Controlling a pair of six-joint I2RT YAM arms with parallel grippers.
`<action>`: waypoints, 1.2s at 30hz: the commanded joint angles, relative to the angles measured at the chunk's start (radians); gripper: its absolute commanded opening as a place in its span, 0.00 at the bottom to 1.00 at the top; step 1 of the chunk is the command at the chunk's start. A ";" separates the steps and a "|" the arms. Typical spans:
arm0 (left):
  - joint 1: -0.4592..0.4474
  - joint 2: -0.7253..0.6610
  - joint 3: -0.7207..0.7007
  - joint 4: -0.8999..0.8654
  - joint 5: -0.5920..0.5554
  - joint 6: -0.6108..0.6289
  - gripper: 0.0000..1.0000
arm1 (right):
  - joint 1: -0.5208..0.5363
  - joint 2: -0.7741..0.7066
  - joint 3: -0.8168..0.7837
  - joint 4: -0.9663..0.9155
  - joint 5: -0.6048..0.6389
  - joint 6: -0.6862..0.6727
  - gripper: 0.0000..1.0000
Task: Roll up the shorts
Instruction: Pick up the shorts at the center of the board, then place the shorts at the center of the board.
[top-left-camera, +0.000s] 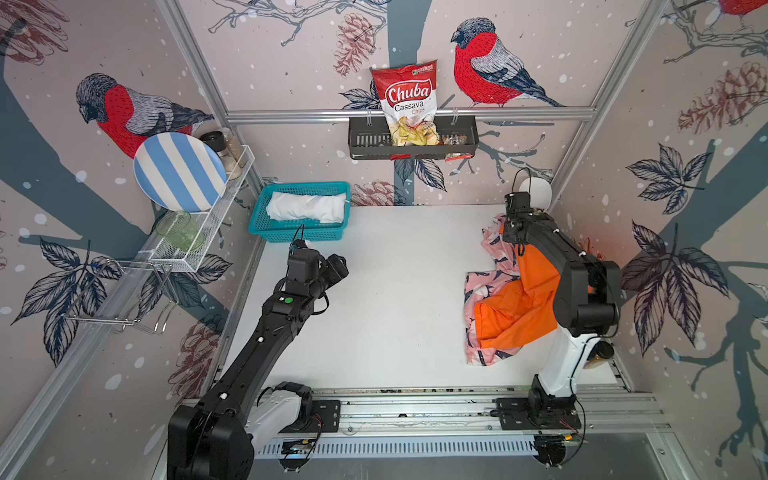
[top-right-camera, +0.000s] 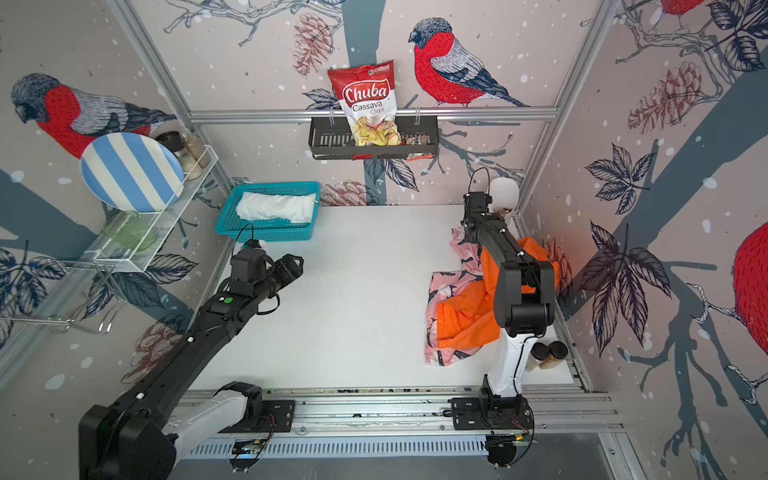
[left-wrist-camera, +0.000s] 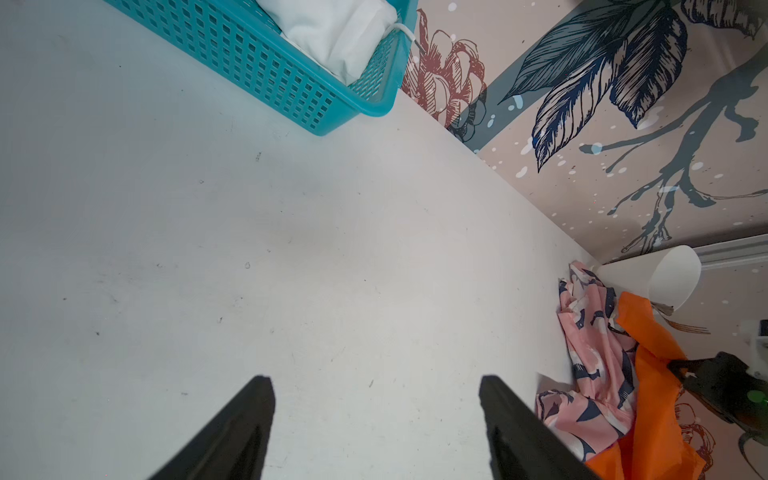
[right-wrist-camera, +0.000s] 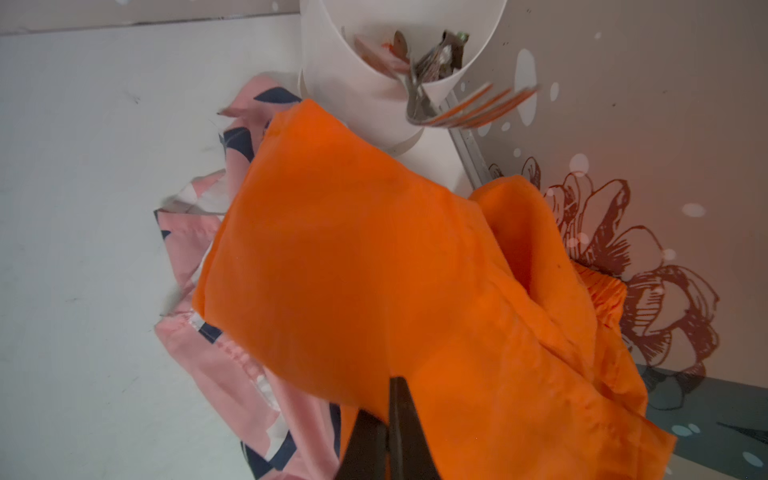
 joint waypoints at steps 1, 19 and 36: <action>-0.003 -0.014 0.012 0.030 0.036 0.047 0.79 | 0.041 -0.102 0.010 -0.059 0.048 0.016 0.00; -0.003 -0.270 0.071 -0.076 -0.248 0.133 0.86 | 1.008 -0.161 0.879 0.018 0.173 -0.056 0.00; -0.002 -0.248 0.081 -0.131 -0.058 0.169 0.83 | 0.298 -0.441 -0.273 0.479 -0.495 0.419 0.27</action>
